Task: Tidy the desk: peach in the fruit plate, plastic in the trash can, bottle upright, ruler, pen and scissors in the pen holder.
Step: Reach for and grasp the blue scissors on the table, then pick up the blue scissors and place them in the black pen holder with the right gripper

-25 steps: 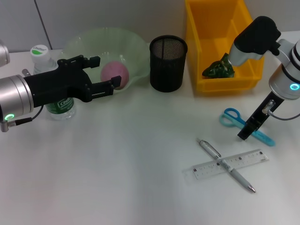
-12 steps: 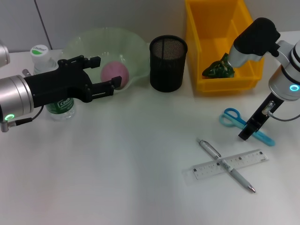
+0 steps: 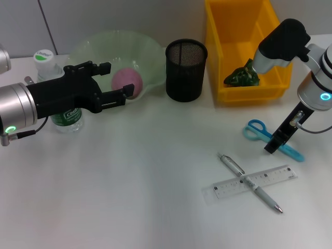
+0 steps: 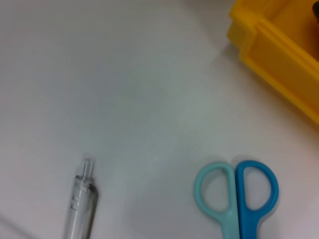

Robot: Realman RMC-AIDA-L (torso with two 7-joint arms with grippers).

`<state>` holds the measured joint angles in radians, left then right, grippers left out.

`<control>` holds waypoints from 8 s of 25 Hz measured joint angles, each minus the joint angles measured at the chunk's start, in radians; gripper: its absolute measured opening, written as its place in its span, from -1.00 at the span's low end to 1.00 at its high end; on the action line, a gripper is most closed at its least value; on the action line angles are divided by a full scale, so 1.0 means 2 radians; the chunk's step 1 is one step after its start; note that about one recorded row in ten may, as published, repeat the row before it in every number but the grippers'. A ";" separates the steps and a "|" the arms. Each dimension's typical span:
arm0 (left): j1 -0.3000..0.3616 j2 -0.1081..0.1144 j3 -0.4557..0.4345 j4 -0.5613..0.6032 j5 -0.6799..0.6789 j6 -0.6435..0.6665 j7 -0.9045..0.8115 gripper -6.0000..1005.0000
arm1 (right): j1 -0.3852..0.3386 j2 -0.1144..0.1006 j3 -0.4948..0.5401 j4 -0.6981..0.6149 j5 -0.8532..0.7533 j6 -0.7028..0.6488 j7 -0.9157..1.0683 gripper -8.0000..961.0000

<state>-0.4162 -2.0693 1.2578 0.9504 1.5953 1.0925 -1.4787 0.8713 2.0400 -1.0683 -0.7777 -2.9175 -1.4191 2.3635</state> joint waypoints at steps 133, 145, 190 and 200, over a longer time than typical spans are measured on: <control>-0.014 0.000 0.001 -0.009 0.000 0.001 0.007 0.60 | -0.087 0.021 -0.077 -0.240 0.215 0.160 -0.041 -0.53; -0.017 0.000 0.001 -0.012 0.000 0.000 0.013 0.60 | -0.092 0.021 -0.157 -0.186 0.244 0.318 -0.042 -0.53; -0.017 0.000 0.001 -0.013 0.001 0.004 0.025 0.60 | -0.112 0.022 -0.241 -0.092 0.478 0.501 -0.224 -0.52; -0.015 0.000 0.001 -0.013 0.001 0.005 0.025 0.60 | -0.112 0.022 -0.240 -0.084 0.491 0.501 -0.240 -0.50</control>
<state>-0.4463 -2.0693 1.2594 0.9234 1.5967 1.1015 -1.4280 0.6472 2.0831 -1.5486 -0.9456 -1.9354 -0.4163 1.8833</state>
